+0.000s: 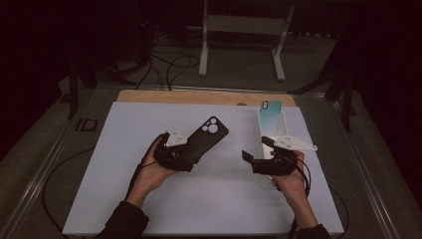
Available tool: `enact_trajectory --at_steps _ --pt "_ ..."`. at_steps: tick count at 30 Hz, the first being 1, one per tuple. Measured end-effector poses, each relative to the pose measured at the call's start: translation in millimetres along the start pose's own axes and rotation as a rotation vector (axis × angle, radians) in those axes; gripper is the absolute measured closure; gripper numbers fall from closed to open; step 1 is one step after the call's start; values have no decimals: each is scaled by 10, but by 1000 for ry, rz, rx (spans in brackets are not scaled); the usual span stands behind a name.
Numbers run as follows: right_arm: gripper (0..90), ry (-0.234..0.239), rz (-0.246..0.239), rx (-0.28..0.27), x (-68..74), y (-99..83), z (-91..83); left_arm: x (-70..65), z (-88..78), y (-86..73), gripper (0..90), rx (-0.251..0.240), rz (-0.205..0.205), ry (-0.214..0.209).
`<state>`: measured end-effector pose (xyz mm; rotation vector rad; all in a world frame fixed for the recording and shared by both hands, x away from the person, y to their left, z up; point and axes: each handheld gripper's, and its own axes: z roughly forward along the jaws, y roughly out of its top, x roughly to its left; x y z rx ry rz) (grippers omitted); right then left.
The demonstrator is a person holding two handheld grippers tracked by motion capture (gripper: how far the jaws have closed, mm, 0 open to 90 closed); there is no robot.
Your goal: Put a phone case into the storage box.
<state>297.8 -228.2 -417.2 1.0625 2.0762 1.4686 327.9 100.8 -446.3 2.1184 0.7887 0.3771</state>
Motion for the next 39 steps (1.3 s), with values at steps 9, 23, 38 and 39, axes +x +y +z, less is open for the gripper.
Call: enact_trajectory --at_steps 9,23,38,39 --pt "90 52 28 9 61 114 131 -178 -76 82 182 -46 41 -38" --pt "154 119 122 18 125 201 243 -352 -59 159 179 -106 51 -103" --pt "764 229 217 47 250 210 314 -500 115 219 165 -63 71 -142" --pt "764 229 217 47 250 210 314 -500 115 219 178 -63 71 -142"
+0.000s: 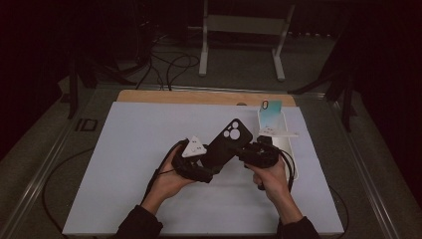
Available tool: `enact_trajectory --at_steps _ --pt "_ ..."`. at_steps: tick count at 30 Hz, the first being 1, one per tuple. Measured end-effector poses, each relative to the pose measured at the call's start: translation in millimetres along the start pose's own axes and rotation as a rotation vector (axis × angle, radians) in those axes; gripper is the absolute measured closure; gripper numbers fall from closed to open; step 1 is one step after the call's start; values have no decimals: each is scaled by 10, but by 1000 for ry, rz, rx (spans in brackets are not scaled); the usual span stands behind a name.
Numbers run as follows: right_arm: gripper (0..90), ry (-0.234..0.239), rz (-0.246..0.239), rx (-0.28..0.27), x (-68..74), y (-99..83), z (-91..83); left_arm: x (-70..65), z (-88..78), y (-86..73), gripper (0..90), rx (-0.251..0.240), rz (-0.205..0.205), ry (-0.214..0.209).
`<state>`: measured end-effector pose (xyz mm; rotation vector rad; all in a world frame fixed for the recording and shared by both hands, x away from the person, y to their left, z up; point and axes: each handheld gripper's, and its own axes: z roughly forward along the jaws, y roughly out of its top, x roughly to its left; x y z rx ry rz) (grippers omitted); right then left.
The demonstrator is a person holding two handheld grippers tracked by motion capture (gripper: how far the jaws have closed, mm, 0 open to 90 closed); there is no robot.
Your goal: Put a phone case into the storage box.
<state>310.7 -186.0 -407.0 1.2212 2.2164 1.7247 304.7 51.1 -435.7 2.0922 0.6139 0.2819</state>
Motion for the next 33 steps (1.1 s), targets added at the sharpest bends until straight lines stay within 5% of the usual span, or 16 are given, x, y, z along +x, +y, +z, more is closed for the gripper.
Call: enact_trajectory --at_steps 1,3,4,15,23,33 --pt "844 -1 -21 4 41 20 -6 19 -5 -24 504 -19 -6 44" --pt "856 -34 -55 18 68 25 -6 60 -9 -39 278 -29 -34 22" --pt "856 -34 -55 18 68 25 -6 60 -9 -39 246 -29 -34 22" --pt "860 -57 -97 19 48 32 -44 159 -79 -79 218 -34 -73 -6" --pt "859 39 -185 -59 115 52 -152 148 -54 -82 184 -46 -84 -109" --pt "859 143 -191 -82 141 56 -162 127 -43 -89 293 -75 -63 -220"
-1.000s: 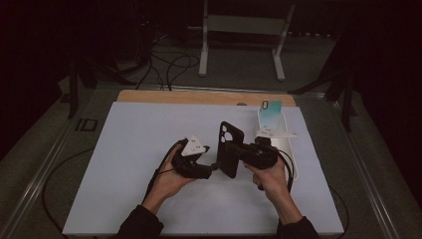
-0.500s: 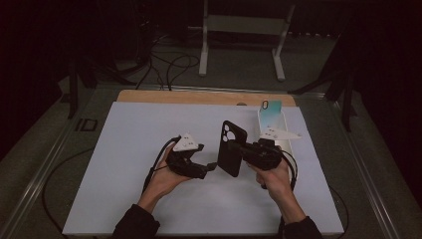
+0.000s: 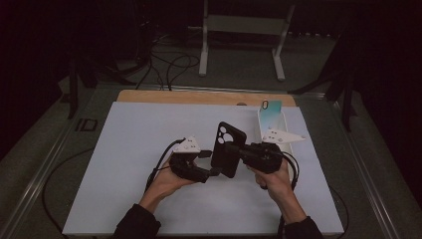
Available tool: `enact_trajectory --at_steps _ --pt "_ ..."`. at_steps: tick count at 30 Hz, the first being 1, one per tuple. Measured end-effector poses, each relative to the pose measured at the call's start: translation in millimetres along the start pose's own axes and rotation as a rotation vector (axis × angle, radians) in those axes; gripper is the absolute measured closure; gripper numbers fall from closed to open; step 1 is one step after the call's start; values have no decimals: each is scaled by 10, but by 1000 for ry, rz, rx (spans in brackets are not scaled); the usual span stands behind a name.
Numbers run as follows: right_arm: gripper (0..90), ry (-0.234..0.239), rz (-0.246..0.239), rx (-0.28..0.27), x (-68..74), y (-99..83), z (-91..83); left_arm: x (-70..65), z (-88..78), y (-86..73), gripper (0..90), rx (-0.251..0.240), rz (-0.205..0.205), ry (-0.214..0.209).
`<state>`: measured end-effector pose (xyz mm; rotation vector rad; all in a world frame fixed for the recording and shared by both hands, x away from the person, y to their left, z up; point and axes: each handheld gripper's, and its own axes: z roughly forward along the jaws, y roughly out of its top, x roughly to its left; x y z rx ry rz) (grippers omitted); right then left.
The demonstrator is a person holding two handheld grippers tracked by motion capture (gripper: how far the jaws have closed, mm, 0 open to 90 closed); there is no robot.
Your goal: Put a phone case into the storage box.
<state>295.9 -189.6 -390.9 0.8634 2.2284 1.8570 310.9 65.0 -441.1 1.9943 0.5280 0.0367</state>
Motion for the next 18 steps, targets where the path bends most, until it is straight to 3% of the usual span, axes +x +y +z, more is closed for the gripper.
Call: enact_trajectory --at_steps 2,5,6,7,11,15,18 --pt "859 17 0 -4 1 -6 8 -4 8 -3 310 0 1 -22" --pt "860 31 3 -7 3 -8 12 -4 8 -3 313 0 1 -22" --pt "860 31 3 -7 3 -8 12 -19 38 -13 313 6 9 -57" --pt "860 67 5 -15 15 -12 27 -23 42 -16 323 4 12 -63" --pt "860 96 0 -29 28 -14 29 -26 48 -20 348 -11 11 -107" --pt "861 108 -7 -29 16 -34 30 -25 46 -36 432 -3 30 -119" --pt "860 102 -10 -33 -20 -46 -3 2 14 -58 577 -17 32 -132"
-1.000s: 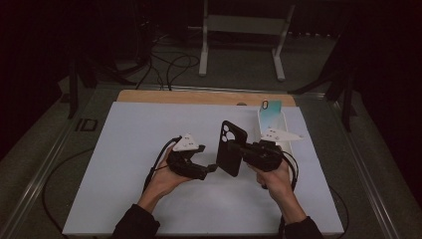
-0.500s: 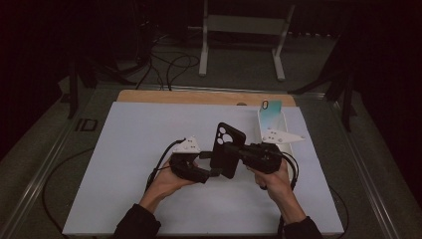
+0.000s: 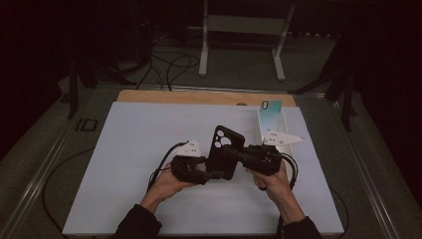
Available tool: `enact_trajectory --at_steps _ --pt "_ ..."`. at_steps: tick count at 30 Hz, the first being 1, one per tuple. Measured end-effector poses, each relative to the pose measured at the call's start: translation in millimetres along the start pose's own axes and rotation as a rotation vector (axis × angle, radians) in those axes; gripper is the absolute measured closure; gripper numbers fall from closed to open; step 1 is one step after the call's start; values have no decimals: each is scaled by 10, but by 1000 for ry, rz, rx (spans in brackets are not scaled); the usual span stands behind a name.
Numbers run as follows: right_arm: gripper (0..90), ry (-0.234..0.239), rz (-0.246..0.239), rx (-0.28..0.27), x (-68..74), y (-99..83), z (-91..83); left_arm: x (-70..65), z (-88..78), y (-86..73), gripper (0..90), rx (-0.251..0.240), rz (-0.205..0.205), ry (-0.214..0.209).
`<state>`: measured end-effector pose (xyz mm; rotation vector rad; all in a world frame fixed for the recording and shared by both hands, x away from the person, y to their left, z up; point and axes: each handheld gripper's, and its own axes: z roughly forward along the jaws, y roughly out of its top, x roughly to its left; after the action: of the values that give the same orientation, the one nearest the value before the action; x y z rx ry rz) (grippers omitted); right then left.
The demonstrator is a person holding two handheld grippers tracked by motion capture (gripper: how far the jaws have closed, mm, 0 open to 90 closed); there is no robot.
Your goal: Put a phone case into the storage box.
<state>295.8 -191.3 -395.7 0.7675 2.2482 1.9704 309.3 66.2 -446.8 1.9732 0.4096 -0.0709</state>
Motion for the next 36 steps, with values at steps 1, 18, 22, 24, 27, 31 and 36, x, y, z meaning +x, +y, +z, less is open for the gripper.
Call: enact_trajectory --at_steps 1,18,22,24,27,31,36 --pt "856 1 1 1 -16 0 -12 7 -7 -5 613 -4 -2 -10" --pt "258 -177 -13 156 -51 -12 124 -59 16 -17 805 19 33 126" --pt "190 -218 9 146 -75 -6 86 -33 -51 -24 806 0 16 177" --pt "165 -237 21 143 -87 0 61 -25 -76 -30 806 -8 5 202" --pt "139 -254 30 139 -93 7 40 -21 -85 -33 806 -4 -2 216" --pt "111 -270 45 120 -93 25 18 -37 -61 -50 805 7 1 270" --pt "104 -279 47 98 -70 65 25 -62 -32 -59 805 14 5 294"
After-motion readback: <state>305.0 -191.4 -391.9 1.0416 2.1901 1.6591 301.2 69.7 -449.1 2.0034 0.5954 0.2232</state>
